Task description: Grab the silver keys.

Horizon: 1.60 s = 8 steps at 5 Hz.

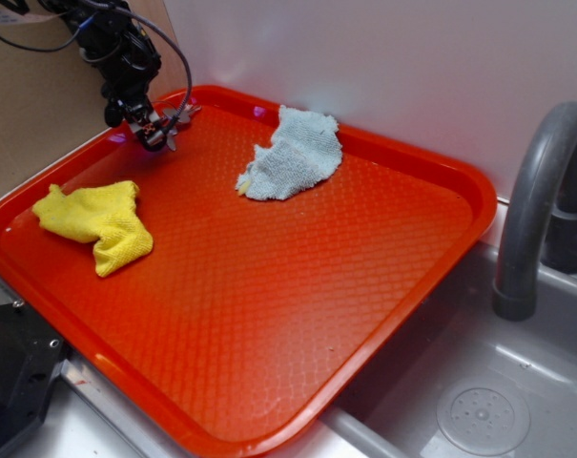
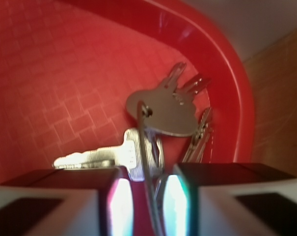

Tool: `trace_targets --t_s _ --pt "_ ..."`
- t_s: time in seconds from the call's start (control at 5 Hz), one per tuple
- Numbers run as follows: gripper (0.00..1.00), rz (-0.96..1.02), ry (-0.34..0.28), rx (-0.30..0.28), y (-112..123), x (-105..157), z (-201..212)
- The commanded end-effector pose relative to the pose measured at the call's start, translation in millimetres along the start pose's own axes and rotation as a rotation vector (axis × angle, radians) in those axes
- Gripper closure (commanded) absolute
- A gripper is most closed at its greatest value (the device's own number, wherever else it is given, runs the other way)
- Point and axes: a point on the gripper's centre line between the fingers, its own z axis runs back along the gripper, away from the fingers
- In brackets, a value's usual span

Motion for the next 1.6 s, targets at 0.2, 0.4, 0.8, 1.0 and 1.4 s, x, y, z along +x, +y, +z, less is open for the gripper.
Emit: trace_targets --t_s 0.2,0.4,0.8,1.0,1.4 --pt "1.00 0.112 -0.187 0.071 -23 -2 132" --pt "1.00 0.129 -0.201 -0.086 -42 -10 197" --pt "1.00 0.189 0.018 -0.282 -69 10 247" --pt "1.00 0.144 0.072 -0.265 -73 16 234" --pt "1.00 0.139 0.075 -0.288 -74 12 233"
